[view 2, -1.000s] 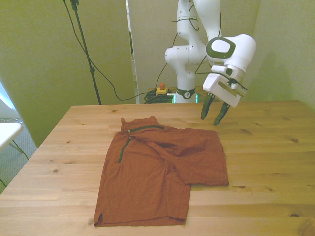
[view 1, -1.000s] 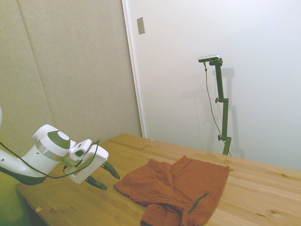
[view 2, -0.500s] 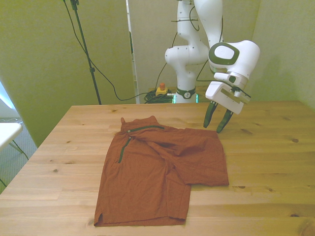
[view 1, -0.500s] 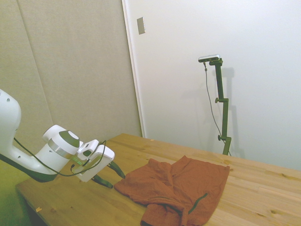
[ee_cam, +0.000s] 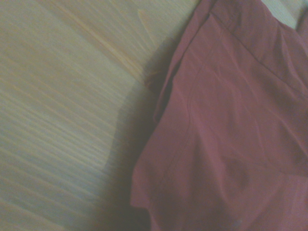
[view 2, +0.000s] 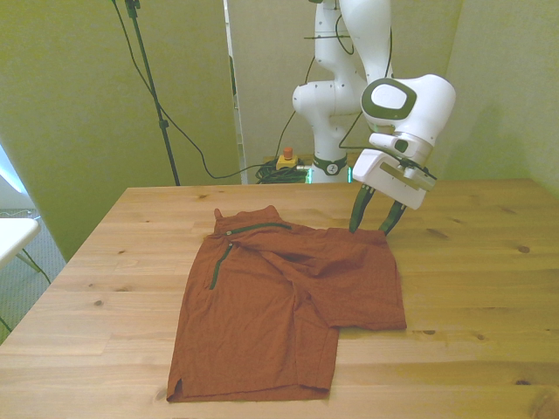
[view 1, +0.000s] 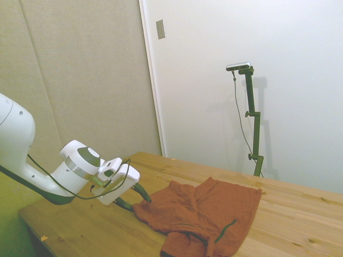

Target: Fold the shorts

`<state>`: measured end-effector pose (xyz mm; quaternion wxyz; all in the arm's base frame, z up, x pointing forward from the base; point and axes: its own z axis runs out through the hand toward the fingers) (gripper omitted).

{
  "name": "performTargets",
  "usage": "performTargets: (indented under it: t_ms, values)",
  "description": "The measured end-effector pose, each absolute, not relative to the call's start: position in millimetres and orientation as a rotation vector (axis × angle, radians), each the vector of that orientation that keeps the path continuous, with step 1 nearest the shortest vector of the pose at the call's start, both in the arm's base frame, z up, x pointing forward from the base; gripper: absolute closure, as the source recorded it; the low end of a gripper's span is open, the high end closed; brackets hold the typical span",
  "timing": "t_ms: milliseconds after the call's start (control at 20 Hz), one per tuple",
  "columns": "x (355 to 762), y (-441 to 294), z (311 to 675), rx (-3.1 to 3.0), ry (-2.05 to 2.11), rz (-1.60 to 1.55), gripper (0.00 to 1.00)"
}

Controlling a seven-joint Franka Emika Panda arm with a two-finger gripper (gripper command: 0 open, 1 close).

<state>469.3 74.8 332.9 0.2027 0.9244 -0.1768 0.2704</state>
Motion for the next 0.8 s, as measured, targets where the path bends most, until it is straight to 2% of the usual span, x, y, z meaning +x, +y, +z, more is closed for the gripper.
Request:
performTargets:
  t_ms: [800]
  values:
    - [473.5, 74.5, 322.9, 2.591, -0.498, 0.752, 1.0]
